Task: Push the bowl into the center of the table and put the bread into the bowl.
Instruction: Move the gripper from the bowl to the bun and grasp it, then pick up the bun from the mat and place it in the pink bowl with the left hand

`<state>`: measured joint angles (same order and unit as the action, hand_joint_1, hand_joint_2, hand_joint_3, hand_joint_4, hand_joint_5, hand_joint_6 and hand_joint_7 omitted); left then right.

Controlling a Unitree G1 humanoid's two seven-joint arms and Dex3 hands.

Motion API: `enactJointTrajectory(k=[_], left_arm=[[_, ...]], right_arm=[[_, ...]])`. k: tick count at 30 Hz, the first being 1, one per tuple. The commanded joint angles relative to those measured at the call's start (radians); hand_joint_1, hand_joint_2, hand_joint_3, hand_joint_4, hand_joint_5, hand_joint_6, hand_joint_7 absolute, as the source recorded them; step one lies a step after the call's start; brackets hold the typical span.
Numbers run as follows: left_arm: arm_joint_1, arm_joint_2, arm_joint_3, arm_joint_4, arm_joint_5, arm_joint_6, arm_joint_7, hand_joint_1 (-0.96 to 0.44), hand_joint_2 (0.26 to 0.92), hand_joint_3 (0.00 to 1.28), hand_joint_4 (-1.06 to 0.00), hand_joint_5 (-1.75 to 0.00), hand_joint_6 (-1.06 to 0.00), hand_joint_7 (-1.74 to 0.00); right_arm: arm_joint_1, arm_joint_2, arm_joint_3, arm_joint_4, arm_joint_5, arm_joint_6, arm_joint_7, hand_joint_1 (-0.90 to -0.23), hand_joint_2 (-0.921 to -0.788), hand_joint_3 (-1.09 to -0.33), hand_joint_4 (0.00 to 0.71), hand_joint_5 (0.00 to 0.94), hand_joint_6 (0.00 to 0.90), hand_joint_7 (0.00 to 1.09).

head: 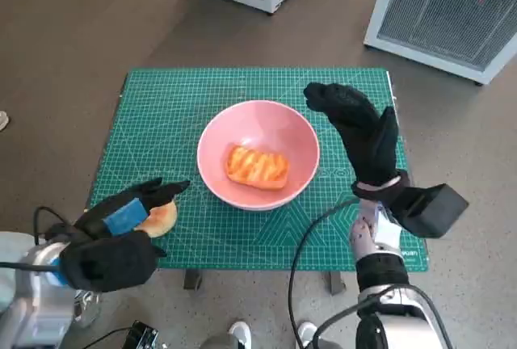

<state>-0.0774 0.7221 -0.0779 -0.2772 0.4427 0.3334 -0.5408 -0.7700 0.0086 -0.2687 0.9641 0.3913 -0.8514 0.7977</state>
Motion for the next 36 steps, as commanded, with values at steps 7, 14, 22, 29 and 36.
enactJointTrajectory(k=[7,14,22,29,36], left_arm=[[-0.061,-0.036,-0.103,0.167,0.147,0.049,0.088,0.07,0.779,0.02,-0.36,-0.04,-0.57,-0.08],[-0.072,-0.050,-0.149,0.295,0.230,0.014,0.206,0.12,0.844,0.05,-0.62,-0.11,-0.75,-0.18],[-0.050,-0.032,-0.137,0.345,0.245,-0.074,0.314,0.01,0.911,0.09,-0.67,-1.12,-0.61,-1.14],[-0.040,-0.025,-0.109,0.345,0.215,-0.119,0.330,0.00,0.896,0.08,-0.71,-1.13,-0.68,-1.13],[-0.037,-0.029,-0.074,0.284,0.186,-0.124,0.310,0.00,0.895,0.08,-0.72,-1.14,-0.68,-1.11]], right_arm=[[0.016,-0.010,-0.001,0.000,0.006,0.005,0.010,-0.692,-0.921,-0.743,0.208,0.000,0.002,0.57],[0.022,-0.010,0.001,-0.001,0.003,-0.004,0.011,-0.694,-0.921,-0.742,0.209,0.001,0.003,0.58],[0.023,-0.010,0.002,0.001,0.000,-0.006,0.008,-0.698,-0.921,-0.743,0.208,0.000,0.001,0.58],[0.022,-0.008,0.004,0.006,-0.005,-0.007,0.003,-0.693,-0.921,-0.743,0.206,0.000,-0.001,0.58],[0.022,-0.006,0.007,0.005,-0.005,-0.001,0.004,-0.691,-0.921,-0.742,0.207,0.001,-0.001,0.58]])
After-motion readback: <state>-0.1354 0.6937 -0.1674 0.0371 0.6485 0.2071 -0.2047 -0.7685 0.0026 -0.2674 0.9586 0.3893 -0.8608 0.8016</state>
